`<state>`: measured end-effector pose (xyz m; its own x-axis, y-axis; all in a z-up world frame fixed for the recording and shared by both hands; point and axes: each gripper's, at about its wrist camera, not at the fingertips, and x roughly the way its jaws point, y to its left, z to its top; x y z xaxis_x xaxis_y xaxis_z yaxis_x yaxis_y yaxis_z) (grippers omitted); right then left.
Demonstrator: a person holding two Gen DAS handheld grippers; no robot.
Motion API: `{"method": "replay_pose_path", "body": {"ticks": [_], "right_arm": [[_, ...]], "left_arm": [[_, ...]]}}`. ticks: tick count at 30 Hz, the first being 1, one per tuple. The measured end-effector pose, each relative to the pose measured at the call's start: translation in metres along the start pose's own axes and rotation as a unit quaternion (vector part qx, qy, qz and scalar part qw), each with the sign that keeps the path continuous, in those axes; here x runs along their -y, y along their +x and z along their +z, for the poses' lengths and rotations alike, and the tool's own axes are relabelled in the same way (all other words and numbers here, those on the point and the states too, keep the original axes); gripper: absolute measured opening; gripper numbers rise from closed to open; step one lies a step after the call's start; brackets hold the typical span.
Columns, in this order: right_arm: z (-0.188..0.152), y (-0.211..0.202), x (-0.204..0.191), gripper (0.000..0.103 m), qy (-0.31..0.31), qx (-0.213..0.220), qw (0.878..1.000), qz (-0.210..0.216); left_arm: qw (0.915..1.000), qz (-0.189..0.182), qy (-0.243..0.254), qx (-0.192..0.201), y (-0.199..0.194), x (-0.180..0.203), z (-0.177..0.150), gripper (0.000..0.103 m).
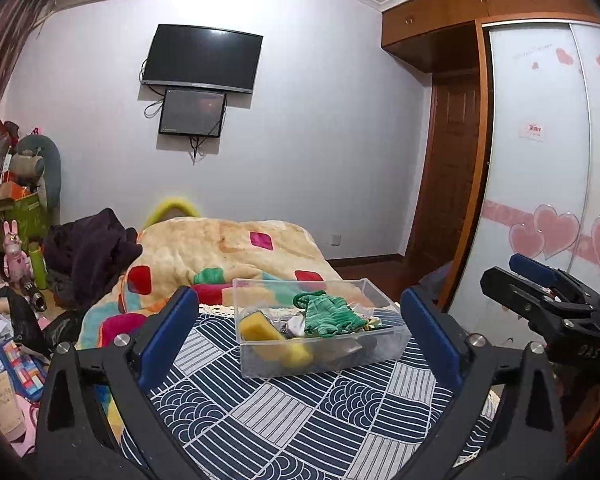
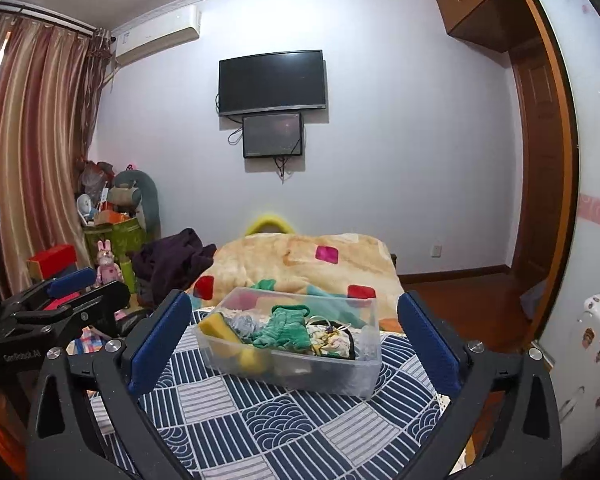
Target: Organize soft objects
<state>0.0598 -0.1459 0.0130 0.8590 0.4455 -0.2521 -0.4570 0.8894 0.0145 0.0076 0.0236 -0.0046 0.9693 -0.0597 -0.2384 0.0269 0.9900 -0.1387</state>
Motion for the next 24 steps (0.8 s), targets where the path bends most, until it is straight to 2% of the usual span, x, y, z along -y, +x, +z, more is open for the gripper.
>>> {"method": "replay_pose_path", "body": {"ticks": [24], "right_arm": [[-0.011,-0.005,0.008,0.103,0.028,-0.011,1.0,0.004]], "left_arm": [[0.9999,-0.007,0.008,-0.001,-0.002,0.005,-0.002,0.103]]}}
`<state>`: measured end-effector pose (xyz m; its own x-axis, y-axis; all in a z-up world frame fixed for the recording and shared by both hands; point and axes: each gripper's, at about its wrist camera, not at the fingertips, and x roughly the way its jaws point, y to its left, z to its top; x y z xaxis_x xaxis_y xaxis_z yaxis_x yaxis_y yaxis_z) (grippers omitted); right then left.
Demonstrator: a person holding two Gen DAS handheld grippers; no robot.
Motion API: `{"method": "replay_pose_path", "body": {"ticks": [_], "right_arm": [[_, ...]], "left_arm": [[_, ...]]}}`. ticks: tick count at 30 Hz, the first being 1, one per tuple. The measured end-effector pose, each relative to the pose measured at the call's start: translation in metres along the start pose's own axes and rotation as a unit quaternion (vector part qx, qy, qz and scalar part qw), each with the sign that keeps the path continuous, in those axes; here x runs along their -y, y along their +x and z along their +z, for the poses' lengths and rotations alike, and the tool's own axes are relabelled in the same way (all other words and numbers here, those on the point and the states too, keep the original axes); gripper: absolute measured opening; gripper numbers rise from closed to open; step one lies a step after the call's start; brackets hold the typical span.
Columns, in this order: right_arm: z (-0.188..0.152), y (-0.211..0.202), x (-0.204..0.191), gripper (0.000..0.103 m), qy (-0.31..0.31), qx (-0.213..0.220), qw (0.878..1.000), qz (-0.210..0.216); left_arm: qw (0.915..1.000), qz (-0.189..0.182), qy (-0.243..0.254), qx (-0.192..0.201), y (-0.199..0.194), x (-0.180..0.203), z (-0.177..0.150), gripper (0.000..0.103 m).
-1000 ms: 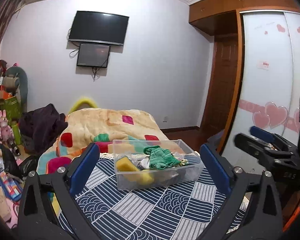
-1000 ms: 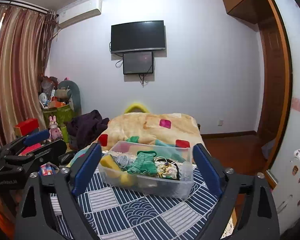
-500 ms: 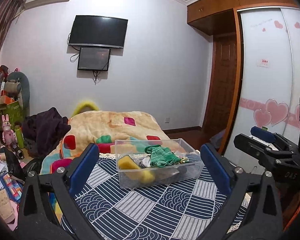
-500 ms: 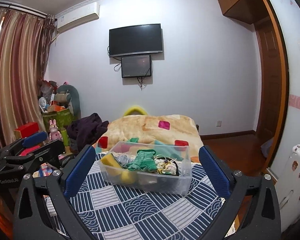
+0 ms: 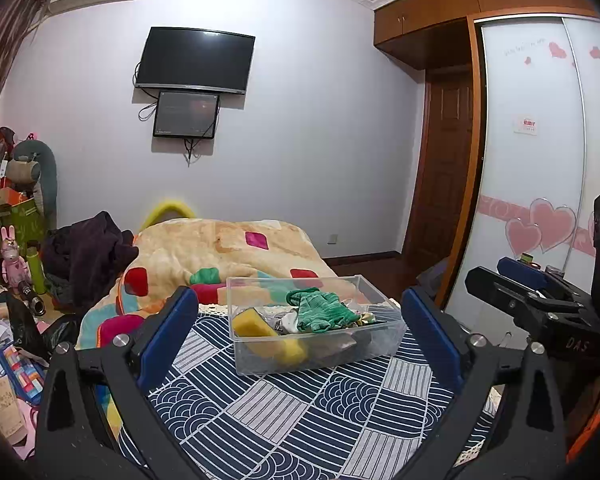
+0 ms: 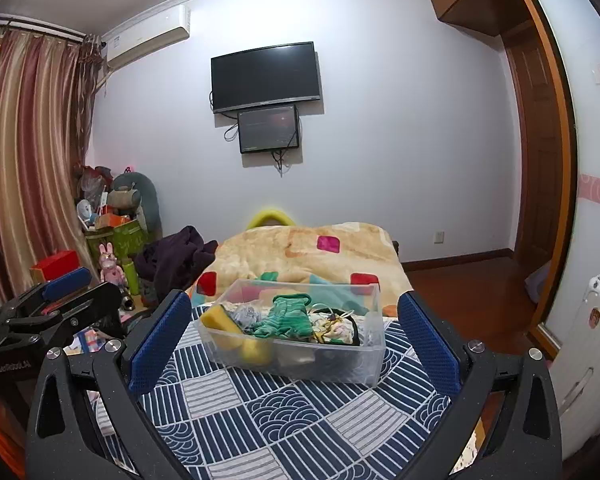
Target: Organize soft objects
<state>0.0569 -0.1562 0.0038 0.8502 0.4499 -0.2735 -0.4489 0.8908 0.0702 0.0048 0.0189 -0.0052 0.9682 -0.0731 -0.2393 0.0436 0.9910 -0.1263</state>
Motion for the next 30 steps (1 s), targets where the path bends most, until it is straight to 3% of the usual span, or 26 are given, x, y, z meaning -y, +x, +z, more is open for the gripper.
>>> {"method": "replay_pose_path", "body": {"ticks": [30], "right_arm": [[0.0,-0.0041,0.0001,0.103,0.007,0.0,1.0,0.002]], "left_arm": [[1.0,-0.002,0.003,0.0,0.0005,0.0009,-0.0009,0.103]]}}
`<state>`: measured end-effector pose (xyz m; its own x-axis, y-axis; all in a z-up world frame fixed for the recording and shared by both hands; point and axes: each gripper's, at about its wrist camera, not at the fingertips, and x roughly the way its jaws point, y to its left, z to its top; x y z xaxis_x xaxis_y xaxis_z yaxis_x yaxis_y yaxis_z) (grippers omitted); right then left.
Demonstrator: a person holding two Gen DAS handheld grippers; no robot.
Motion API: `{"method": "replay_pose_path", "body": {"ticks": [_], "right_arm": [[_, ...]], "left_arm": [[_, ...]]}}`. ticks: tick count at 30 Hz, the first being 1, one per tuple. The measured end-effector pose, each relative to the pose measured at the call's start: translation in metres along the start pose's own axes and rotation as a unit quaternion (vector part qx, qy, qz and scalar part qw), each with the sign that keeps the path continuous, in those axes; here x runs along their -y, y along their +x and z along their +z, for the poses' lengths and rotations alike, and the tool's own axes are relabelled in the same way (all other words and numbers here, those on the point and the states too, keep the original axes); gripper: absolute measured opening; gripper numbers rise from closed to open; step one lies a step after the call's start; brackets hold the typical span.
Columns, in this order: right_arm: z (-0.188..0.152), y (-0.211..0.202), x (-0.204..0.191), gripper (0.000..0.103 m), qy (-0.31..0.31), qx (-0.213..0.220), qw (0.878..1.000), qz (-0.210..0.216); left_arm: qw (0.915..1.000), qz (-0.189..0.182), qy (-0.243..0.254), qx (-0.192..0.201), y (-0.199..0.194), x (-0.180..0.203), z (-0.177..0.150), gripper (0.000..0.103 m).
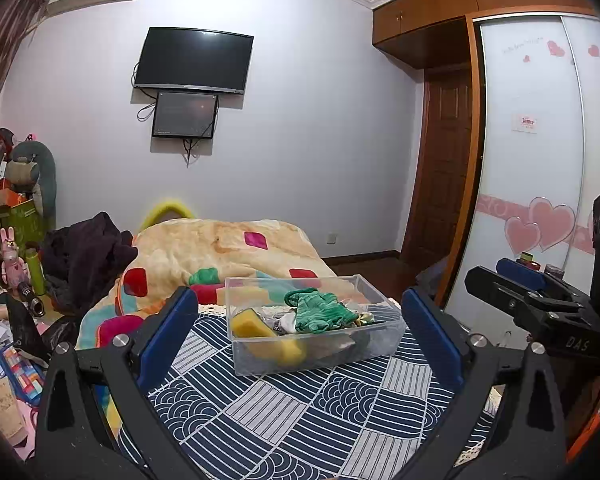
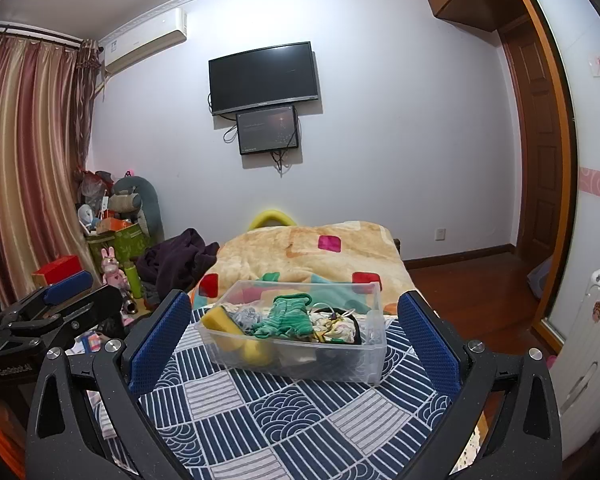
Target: Organize soft objects
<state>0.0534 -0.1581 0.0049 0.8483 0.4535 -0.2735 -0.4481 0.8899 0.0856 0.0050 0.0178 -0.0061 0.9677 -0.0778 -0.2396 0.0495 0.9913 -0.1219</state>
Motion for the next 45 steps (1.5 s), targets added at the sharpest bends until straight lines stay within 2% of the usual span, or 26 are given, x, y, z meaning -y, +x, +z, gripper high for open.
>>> {"method": "replay_pose_path", "body": {"ticks": [31,45], "right_arm": [[0.0,0.0,-0.005,0.103,0.006,-0.001,1.0,0.0],[-0.002,0.001,-0.007,0.103,0.004,-0.003,1.0,0.001]], "left_arm": [[0.9999,-0.011,-0.002,-0.001,0.001,-0.001,0.002,0.103],[0.9995,-0.004,-0.03,-0.005,0.005,-0.012,0.001,0.103]]}}
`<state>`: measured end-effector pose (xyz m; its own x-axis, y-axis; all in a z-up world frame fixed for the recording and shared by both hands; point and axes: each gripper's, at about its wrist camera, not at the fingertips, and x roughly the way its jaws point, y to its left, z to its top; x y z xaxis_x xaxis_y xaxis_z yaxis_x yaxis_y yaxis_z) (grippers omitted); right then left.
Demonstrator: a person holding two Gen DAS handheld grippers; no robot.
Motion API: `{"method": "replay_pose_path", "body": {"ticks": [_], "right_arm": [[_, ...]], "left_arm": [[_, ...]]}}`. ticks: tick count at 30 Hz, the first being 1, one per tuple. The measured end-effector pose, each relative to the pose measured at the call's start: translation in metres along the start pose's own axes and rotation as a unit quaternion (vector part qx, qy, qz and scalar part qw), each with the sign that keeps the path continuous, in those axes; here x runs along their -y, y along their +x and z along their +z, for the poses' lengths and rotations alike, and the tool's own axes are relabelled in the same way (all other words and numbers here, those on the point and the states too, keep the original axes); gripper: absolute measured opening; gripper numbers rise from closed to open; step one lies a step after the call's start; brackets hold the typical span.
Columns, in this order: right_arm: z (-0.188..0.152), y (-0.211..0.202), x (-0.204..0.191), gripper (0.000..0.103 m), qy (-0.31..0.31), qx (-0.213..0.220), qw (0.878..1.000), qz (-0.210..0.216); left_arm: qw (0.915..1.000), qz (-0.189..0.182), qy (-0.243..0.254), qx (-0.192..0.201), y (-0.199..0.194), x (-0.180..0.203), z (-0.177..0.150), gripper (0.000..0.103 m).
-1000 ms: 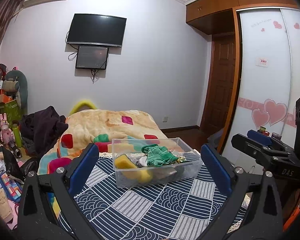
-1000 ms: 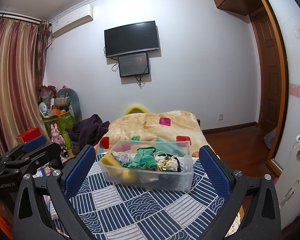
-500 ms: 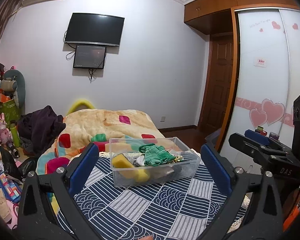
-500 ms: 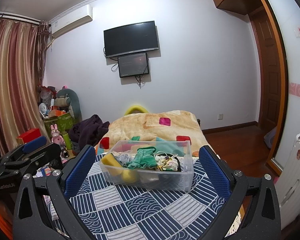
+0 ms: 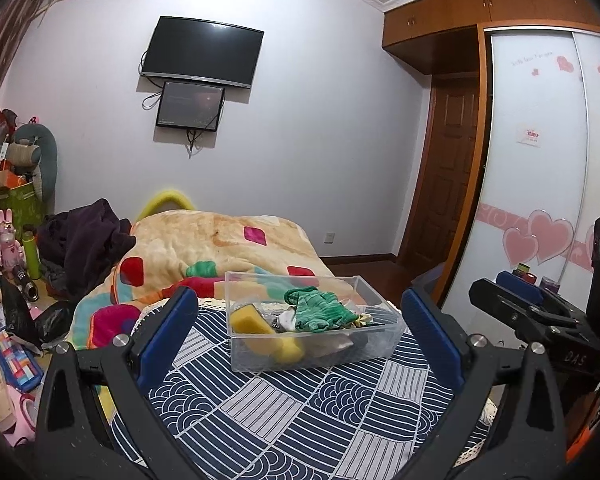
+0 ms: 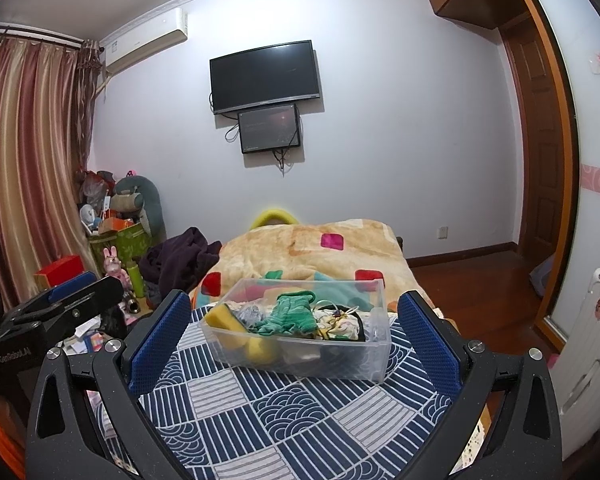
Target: Organize soft objects
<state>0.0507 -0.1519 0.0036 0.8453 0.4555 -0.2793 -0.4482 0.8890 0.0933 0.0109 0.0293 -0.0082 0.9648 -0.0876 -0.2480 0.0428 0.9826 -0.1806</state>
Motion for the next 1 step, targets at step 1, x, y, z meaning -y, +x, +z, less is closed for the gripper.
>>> {"method": "replay_pose_path", "body": {"ticks": [1], "right_arm": [[-0.0003,0.0003,0.0001,0.103,0.0,0.0,1.0,0.0]], "left_arm": [[1.0,-0.003,0.0,-0.002,0.0009,-0.0006,-0.0001,0.103]]}}
